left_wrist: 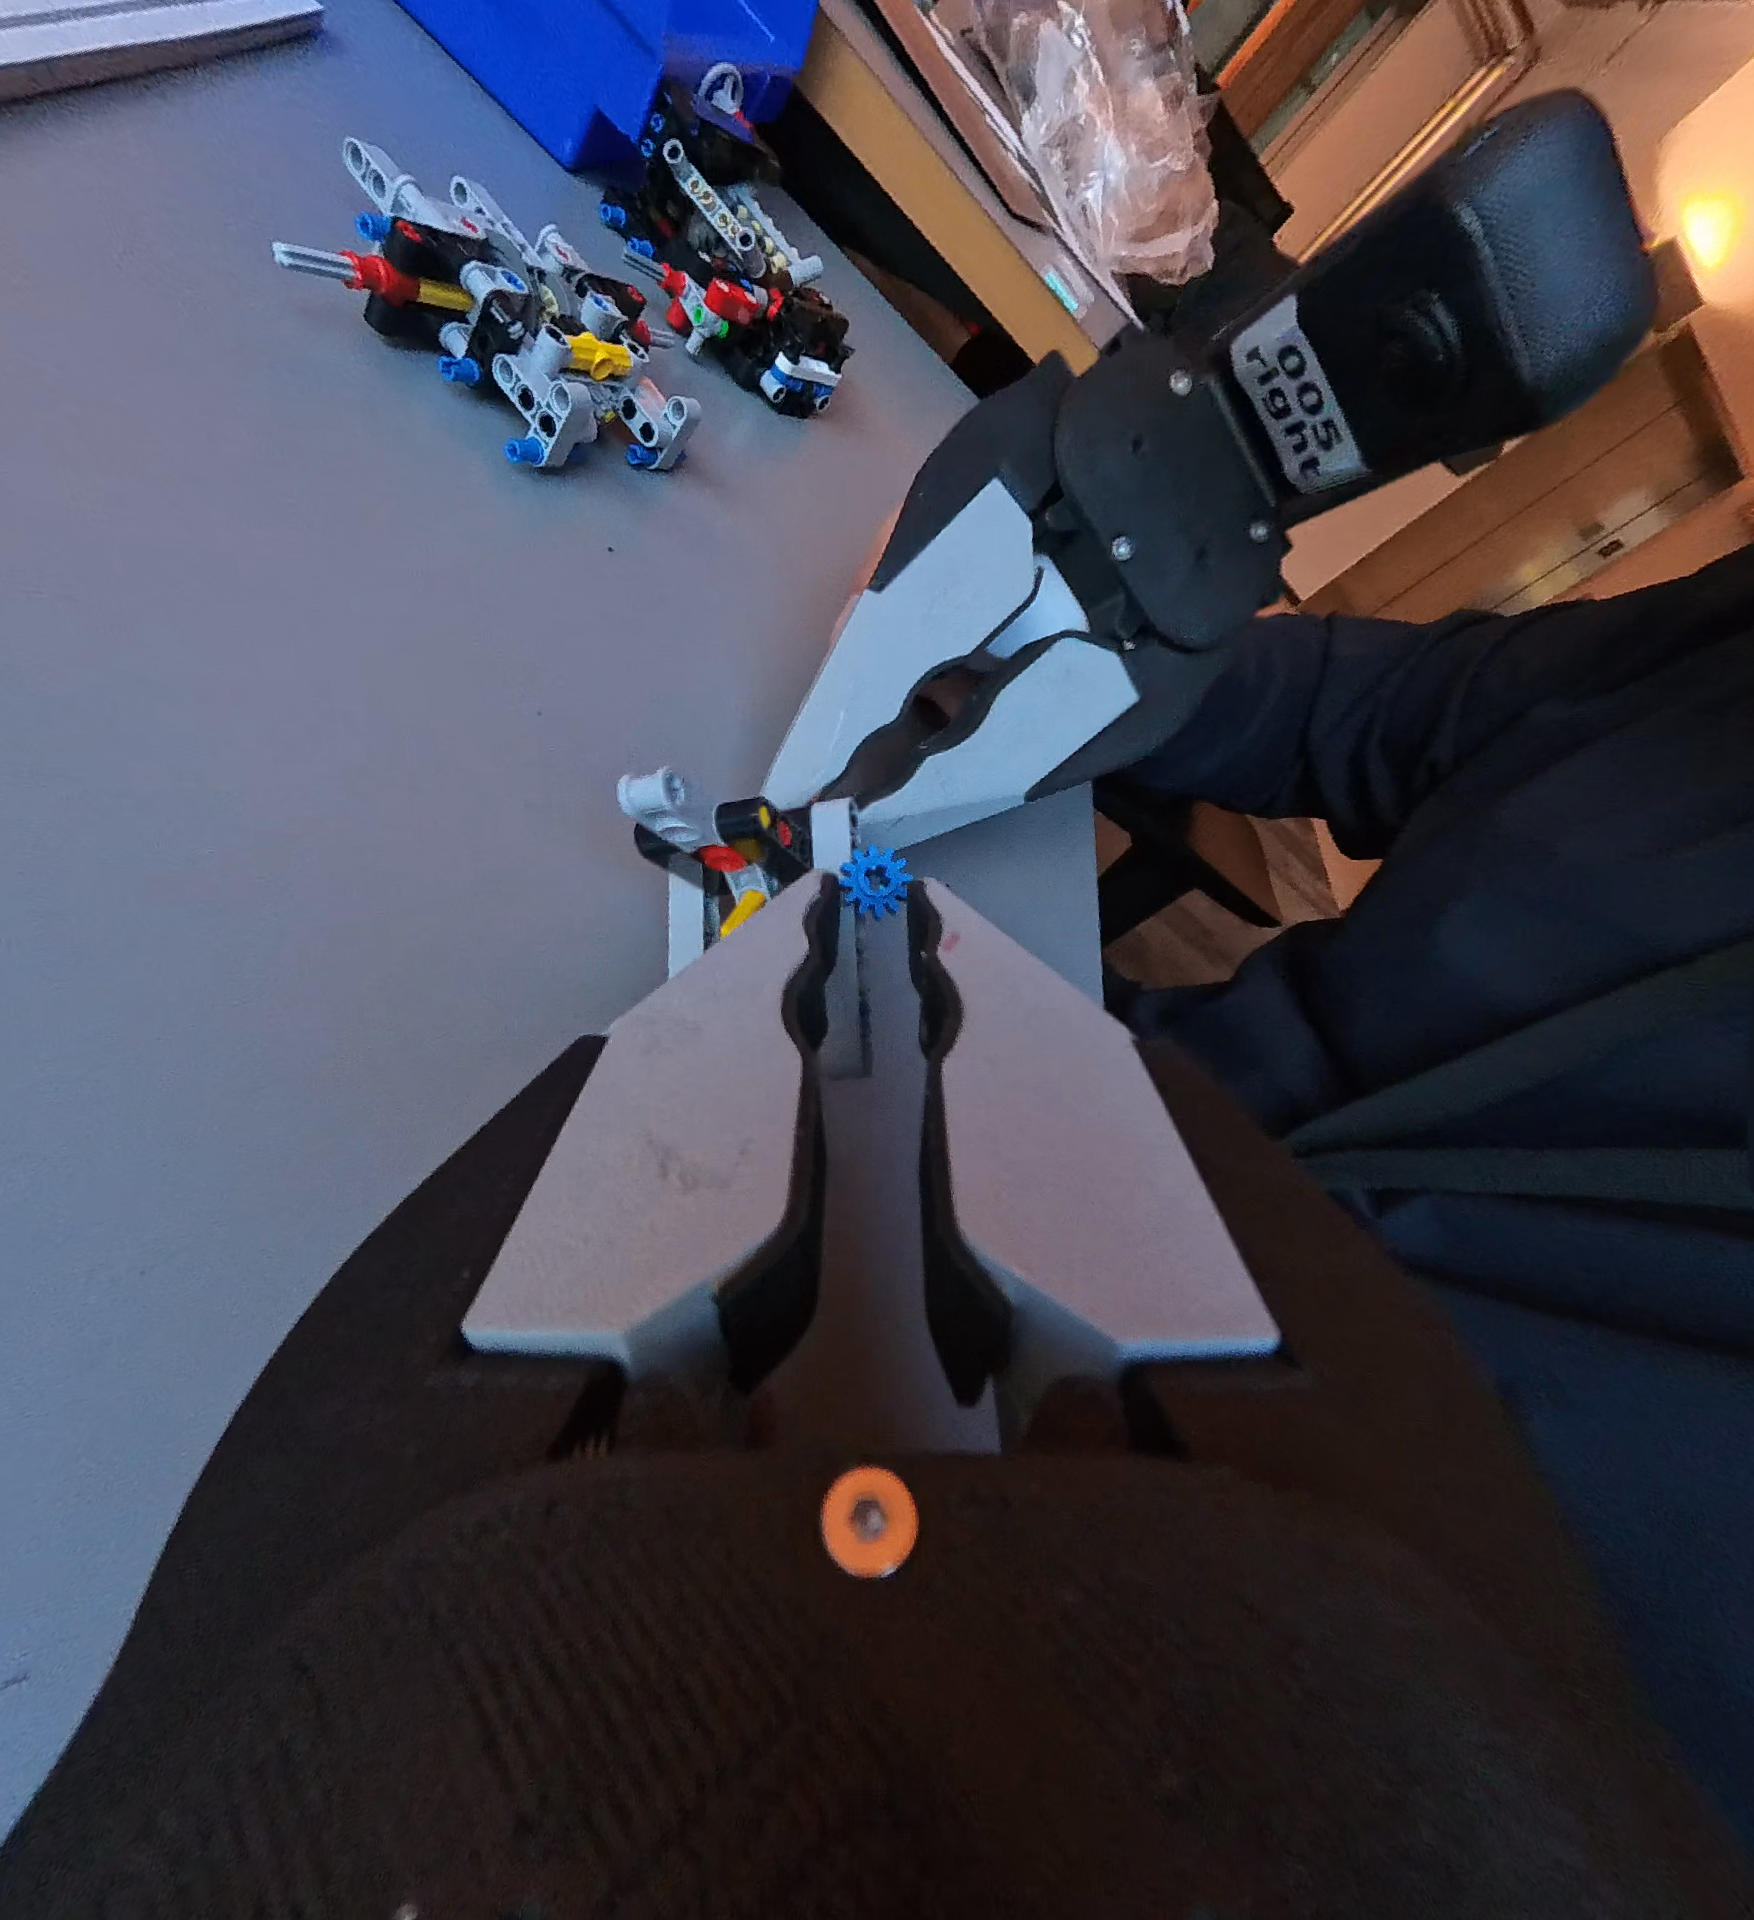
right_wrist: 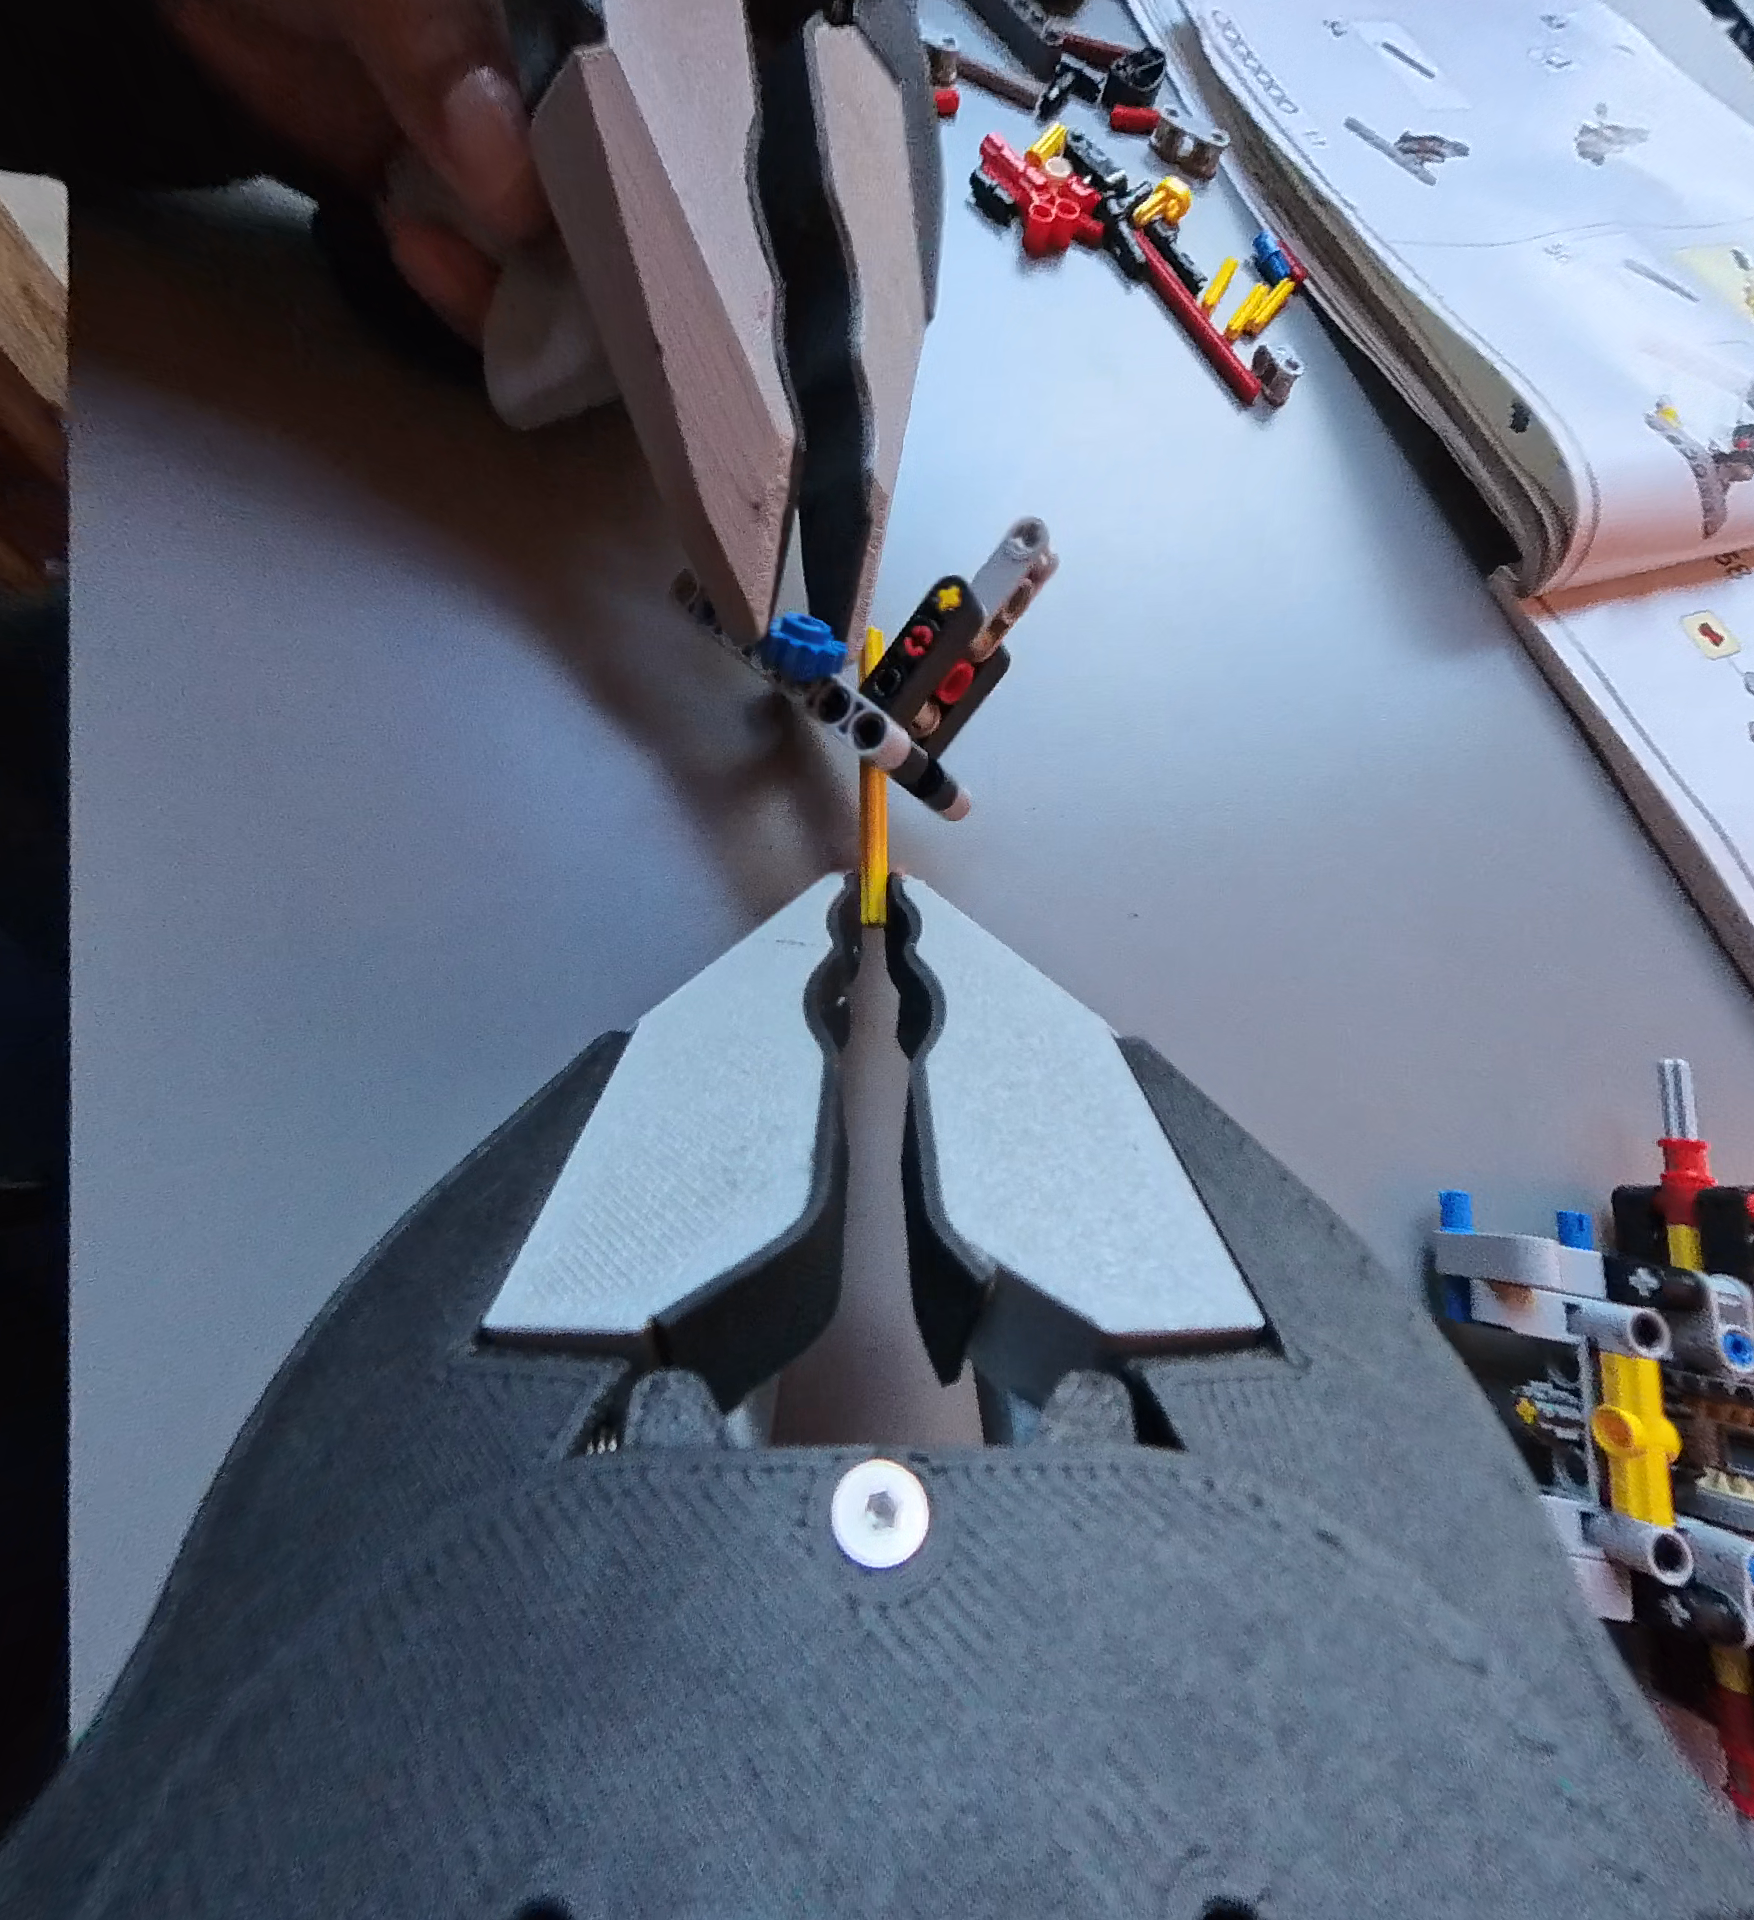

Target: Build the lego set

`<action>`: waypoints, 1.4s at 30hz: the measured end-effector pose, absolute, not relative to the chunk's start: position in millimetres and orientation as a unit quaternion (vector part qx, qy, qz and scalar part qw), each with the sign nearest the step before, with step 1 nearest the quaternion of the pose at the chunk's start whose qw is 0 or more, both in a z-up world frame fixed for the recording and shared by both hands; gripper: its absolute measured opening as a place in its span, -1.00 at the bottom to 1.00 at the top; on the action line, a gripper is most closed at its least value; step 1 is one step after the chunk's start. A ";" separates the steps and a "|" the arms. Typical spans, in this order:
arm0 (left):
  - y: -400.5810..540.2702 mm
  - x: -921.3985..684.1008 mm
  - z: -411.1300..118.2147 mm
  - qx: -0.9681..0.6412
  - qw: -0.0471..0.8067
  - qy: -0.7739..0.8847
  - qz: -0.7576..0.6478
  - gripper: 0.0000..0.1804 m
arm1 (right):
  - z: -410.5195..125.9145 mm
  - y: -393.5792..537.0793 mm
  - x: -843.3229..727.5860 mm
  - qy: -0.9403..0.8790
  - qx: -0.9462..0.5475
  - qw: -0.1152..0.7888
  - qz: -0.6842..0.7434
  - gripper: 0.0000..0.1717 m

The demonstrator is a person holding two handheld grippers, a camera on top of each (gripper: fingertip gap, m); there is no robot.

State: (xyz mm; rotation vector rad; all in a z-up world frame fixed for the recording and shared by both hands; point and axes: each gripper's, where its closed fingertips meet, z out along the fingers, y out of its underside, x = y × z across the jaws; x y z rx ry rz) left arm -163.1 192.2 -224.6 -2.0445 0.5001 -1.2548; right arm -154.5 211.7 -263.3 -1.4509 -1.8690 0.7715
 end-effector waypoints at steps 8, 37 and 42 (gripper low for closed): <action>171.2 -164.0 -219.2 -0.791 0.327 0.239 -0.459 -0.88 | -268.2 211.3 -154.4 -0.728 -0.538 0.331 0.265 -0.99; 169.1 -234.4 -260.4 -0.897 0.235 0.319 -0.196 -0.50 | -272.3 207.5 -150.4 -0.754 -0.508 0.333 0.247 -1.00; 174.1 -211.9 -229.3 -0.877 0.261 0.323 -0.240 -0.54 | -270.1 207.2 -149.2 -0.748 -0.514 0.324 0.265 -0.96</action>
